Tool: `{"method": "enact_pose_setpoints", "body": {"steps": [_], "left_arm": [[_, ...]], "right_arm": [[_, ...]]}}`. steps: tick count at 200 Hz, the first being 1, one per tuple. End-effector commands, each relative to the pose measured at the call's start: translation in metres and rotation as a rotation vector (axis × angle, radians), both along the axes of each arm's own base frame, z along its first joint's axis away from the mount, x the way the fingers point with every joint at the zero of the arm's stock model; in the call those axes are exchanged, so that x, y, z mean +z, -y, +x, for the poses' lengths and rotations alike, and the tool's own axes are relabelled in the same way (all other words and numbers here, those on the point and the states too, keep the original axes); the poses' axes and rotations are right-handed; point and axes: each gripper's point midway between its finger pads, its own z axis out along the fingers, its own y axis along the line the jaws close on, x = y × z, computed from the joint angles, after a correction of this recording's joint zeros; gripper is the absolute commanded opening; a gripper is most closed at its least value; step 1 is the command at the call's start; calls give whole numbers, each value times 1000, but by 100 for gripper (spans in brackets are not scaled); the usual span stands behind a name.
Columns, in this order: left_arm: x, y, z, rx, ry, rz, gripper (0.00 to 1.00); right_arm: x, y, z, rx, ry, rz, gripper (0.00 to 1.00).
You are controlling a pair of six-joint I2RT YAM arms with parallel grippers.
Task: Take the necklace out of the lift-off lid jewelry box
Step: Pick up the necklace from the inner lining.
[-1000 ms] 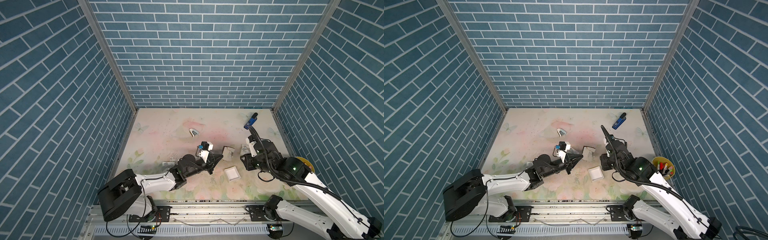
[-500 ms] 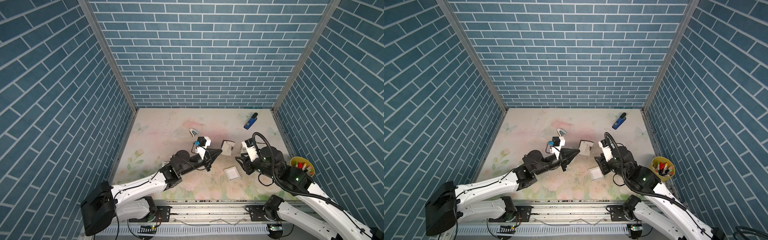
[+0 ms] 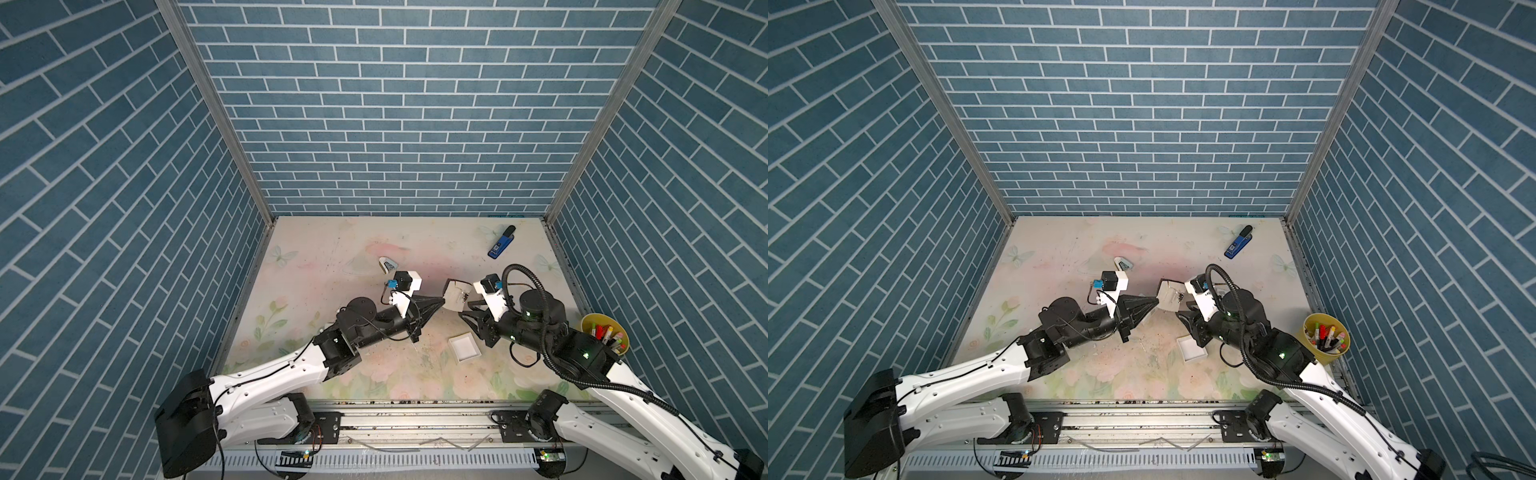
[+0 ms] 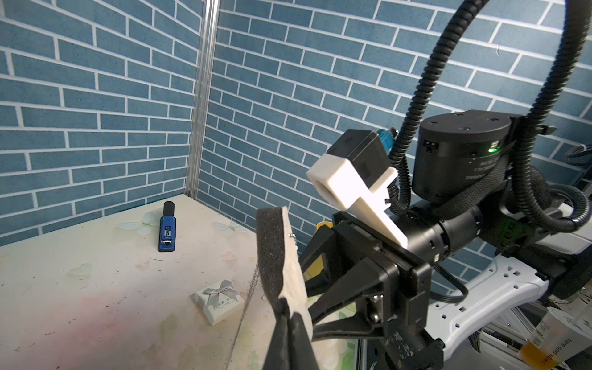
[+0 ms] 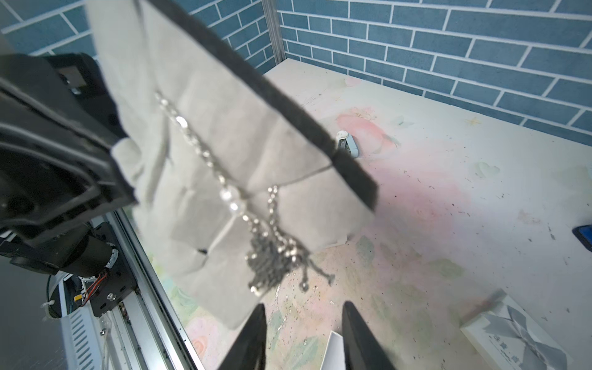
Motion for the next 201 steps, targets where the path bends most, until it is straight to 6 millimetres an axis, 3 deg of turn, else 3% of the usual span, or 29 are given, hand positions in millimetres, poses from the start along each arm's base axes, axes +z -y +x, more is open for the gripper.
{"method": "enact_pose_setpoints", "body": {"steps": [1,83,201], "left_arm": [[22,-2,-7,-24,32,-41,0],[24,-4,-8,-23,33,-41,0],[19,-2,-7,-27,23,-29,0]], "right_arm": [[13,-8,3,44,81,18,38],[22,2,5,8,140,13,25],[29,-3,9,29,182,0,20]]}}
